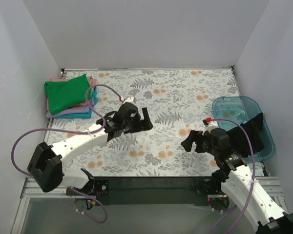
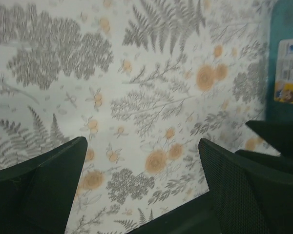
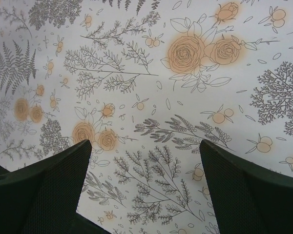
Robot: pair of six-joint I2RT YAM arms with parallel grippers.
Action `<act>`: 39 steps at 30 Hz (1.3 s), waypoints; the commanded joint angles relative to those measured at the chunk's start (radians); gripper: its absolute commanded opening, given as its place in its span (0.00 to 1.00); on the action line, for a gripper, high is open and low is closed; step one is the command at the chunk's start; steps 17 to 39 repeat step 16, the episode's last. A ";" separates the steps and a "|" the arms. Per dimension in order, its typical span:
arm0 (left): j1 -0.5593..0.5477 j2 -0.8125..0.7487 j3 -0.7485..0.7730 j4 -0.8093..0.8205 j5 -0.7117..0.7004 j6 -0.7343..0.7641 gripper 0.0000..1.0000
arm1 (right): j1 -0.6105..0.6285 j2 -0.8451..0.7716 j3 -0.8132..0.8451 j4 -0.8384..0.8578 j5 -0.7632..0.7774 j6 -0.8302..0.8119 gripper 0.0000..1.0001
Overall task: Fold and stack the t-shirts
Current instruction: Neatly place the folded tshirt to the corner
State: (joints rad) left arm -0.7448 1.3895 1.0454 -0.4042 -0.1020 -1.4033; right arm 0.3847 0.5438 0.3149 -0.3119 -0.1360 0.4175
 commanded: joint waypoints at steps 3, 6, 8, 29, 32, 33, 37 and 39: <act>-0.014 -0.229 -0.295 0.013 -0.022 -0.193 0.98 | 0.000 -0.038 -0.002 -0.036 0.033 0.049 0.98; -0.016 -0.328 -0.363 -0.034 -0.087 -0.204 0.98 | 0.000 -0.038 -0.011 -0.038 0.073 0.053 0.98; -0.014 -0.369 -0.381 -0.077 -0.128 -0.223 0.98 | 0.000 -0.030 -0.019 -0.036 0.073 0.058 0.99; -0.014 -0.454 -0.375 -0.175 -0.223 -0.226 0.98 | 0.000 -0.021 -0.014 -0.038 0.070 0.060 0.98; -0.014 -0.454 -0.375 -0.175 -0.223 -0.226 0.98 | 0.000 -0.021 -0.014 -0.038 0.070 0.060 0.98; -0.014 -0.454 -0.375 -0.175 -0.223 -0.226 0.98 | 0.000 -0.021 -0.014 -0.038 0.070 0.060 0.98; -0.014 -0.454 -0.375 -0.175 -0.223 -0.226 0.98 | 0.000 -0.021 -0.014 -0.038 0.070 0.060 0.98; -0.014 -0.454 -0.375 -0.175 -0.223 -0.226 0.98 | 0.000 -0.021 -0.014 -0.038 0.070 0.060 0.98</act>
